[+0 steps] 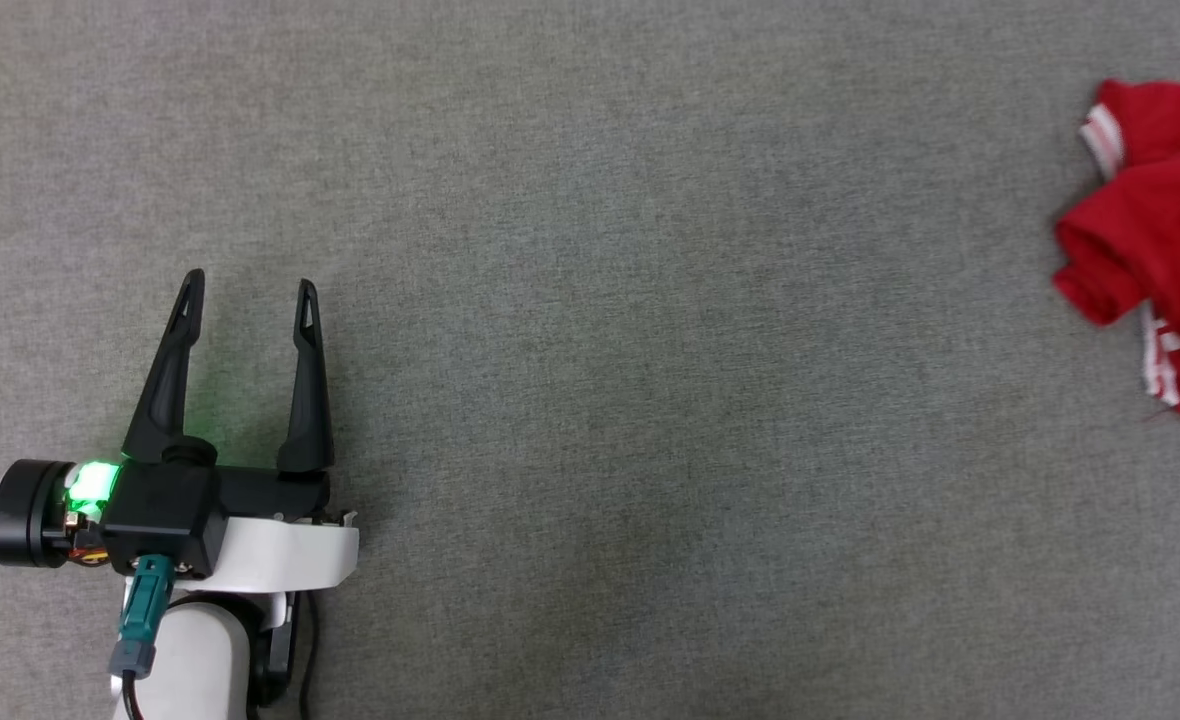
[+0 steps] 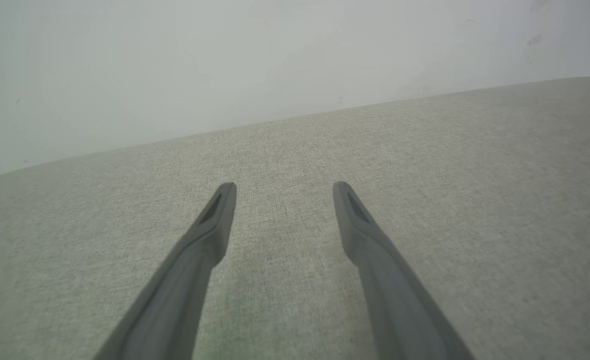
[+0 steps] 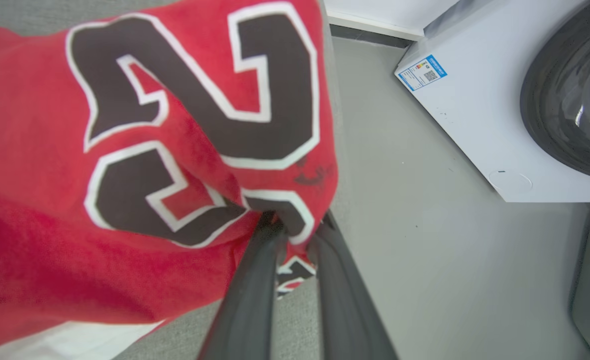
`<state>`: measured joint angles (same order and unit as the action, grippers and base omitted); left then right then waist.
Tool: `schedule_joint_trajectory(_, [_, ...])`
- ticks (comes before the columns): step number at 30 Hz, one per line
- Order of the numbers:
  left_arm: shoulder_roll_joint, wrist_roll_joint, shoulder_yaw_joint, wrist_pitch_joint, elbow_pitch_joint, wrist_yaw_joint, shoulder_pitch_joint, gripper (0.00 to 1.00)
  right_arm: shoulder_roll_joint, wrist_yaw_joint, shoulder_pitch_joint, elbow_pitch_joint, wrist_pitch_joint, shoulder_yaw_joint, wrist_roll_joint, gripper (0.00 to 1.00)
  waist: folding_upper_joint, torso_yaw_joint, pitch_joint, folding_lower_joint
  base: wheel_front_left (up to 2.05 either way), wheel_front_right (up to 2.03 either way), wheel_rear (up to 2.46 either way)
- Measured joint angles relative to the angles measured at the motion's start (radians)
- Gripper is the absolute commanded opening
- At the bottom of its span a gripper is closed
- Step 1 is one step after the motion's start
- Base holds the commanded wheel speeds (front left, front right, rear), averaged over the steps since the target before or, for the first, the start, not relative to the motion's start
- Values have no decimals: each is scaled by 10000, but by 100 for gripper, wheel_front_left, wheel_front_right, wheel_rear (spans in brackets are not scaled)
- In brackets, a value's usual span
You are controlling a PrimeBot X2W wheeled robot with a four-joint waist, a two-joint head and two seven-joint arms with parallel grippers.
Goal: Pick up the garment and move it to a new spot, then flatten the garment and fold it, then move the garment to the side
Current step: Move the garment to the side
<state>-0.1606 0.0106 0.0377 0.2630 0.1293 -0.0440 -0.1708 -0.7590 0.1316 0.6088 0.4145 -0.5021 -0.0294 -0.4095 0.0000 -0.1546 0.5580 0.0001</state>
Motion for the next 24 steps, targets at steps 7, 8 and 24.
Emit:
schedule_joint_trajectory(7, [-25,0,107,0,174,-102,-29,100,171,0,124,412,-240,-1335,736,0,0,163,246,0,0,0,0])
schedule_joint_trajectory(8, [-21,0,123,0,190,-130,-29,100,203,0,141,447,-313,-1471,826,0,0,186,253,0,0,0,0])
schedule_joint_trajectory(24, [130,-182,211,0,-198,-395,381,100,1480,-2,-464,-36,742,-2242,1582,100,0,512,-866,-1,0,0,0])
